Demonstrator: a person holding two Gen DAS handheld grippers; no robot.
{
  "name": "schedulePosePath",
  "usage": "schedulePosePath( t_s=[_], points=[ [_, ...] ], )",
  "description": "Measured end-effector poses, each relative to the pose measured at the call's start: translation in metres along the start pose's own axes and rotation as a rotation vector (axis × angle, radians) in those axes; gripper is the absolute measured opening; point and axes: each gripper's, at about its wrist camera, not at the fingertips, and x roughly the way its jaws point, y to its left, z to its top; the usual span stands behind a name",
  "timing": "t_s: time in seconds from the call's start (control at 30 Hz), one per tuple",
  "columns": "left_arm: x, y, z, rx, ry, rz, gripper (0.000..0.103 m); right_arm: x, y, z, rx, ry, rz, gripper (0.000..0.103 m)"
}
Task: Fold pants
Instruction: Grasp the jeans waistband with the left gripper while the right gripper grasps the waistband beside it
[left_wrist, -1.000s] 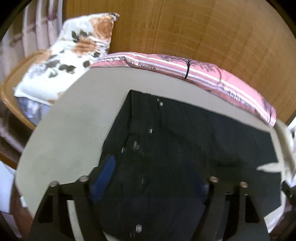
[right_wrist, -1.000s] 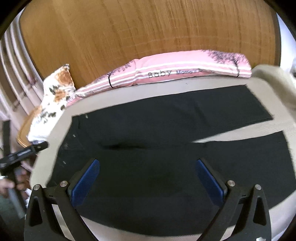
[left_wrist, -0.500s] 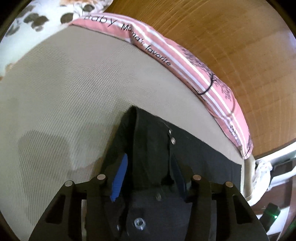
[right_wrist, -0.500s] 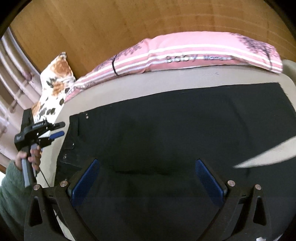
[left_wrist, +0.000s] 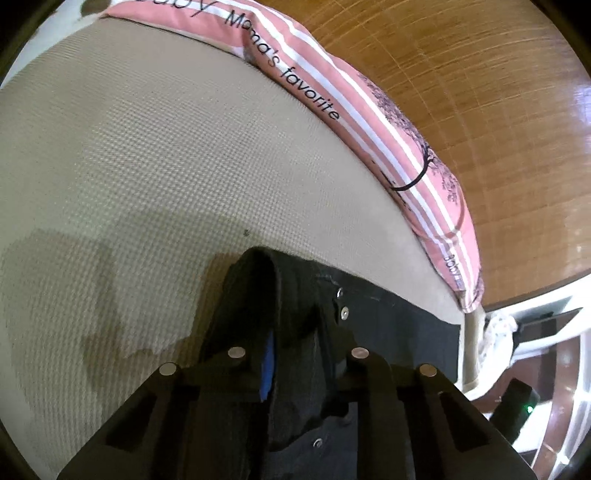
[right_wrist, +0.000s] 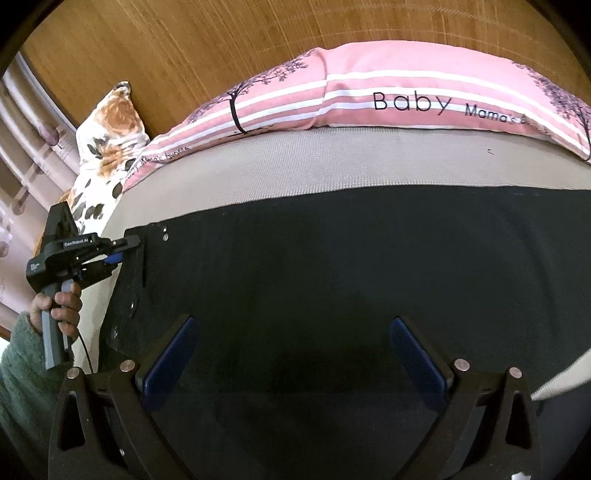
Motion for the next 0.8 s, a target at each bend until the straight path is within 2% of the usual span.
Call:
schedulePosePath(
  t_s=[0.17,0.37,0.4,0.43,0.53,0.67,0.8],
  points=[
    [0.01,-0.005,0.009,0.035,0.014,-0.022,0.022,0.008,-0.003,0.016,-0.024,-0.012,0.009,0.103],
    [0.017,-0.006,0.017,0.017,-0.005,-0.015,0.022,0.019,-0.007,0.036,-0.086,-0.005,0.013,0.103],
    [0.015,-0.008,0.015,0.021,-0.024,-0.011,0.014,0.021,-0.007,0.039,-0.104,0.001,0.018,0.103],
    [0.012,-0.01,0.011,0.036,-0.044,0.005,0.011,0.024,-0.008,0.042,-0.132,0.012,0.027,0.103],
    [-0.001,-0.019,0.003,0.061,-0.109,-0.02,0.009,0.033,-0.011,0.053,-0.222,0.043,0.034,0.103],
    [-0.029,-0.045,-0.016,0.149,-0.216,-0.088,0.008,0.044,-0.017,0.07,-0.355,0.101,0.049,0.103],
    [-0.049,-0.061,-0.035,0.226,-0.282,-0.153,0.008,0.054,-0.023,0.093,-0.459,0.167,0.124,0.102]
  ],
)
